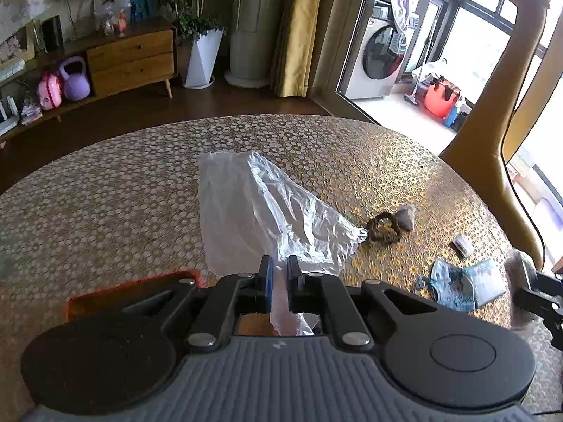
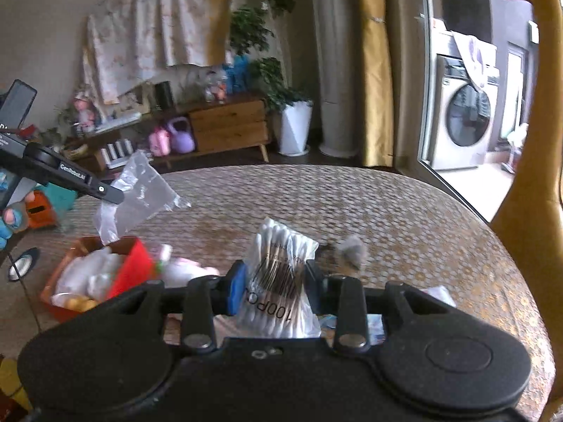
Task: Organize soft objects
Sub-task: 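Carry the foil sheet and swab pack with both tools to the red box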
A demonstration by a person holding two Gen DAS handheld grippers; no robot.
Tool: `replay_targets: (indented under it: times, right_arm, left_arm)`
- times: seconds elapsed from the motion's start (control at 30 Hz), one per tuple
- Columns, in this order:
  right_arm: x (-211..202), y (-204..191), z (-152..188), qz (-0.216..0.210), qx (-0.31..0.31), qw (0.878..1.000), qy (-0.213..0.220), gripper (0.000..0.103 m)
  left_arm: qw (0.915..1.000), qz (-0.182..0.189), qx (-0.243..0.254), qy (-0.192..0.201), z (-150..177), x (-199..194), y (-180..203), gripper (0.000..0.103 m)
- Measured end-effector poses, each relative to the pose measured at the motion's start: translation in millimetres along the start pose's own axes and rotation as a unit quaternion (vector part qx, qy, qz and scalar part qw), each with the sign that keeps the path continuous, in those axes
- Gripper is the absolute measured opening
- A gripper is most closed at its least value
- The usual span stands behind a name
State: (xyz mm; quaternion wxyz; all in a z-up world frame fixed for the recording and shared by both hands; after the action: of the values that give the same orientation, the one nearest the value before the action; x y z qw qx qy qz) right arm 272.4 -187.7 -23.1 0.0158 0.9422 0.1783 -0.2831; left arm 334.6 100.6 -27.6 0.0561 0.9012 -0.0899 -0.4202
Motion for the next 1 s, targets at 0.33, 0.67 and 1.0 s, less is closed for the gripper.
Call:
replay_targets:
  times: [0.33, 0.67, 1.0]
  right_arm:
    - [-3.5, -77.0, -6.9, -0.059, -0.036, 0.998, 0.004, 0.034]
    - [28.1, -159.5, 2.6, -0.111, -0.067, 0.991, -0.022, 0.034]
    - [70.1, -233.9, 17.1, -0.136, -0.115, 0.983, -0.047, 0.034]
  left_arm:
    - [0.9998, -0.018, 0.006, 0.003, 39.1, -43.0, -22.0, 0.008]
    - [0.999, -0.041, 0.006, -0.018, 73.8, -47.0, -66.4, 0.008]
    - [0.9964, -0.057, -0.015, -0.061, 118.9, -20.0, -121.6, 0.008]
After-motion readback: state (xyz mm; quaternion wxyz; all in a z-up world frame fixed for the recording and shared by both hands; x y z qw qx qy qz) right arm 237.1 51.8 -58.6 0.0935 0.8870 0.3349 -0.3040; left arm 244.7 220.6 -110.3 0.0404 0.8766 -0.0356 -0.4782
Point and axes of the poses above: each gripper's, at about its wrist camera, not at the fingertips, and x roughly the way its jaws point, y to its right, z to its underside, the point moved 9 cm from there along x, roughly the way its jaws point, and after that the axes turned 4 degrees about z, right-handed, at the moved point
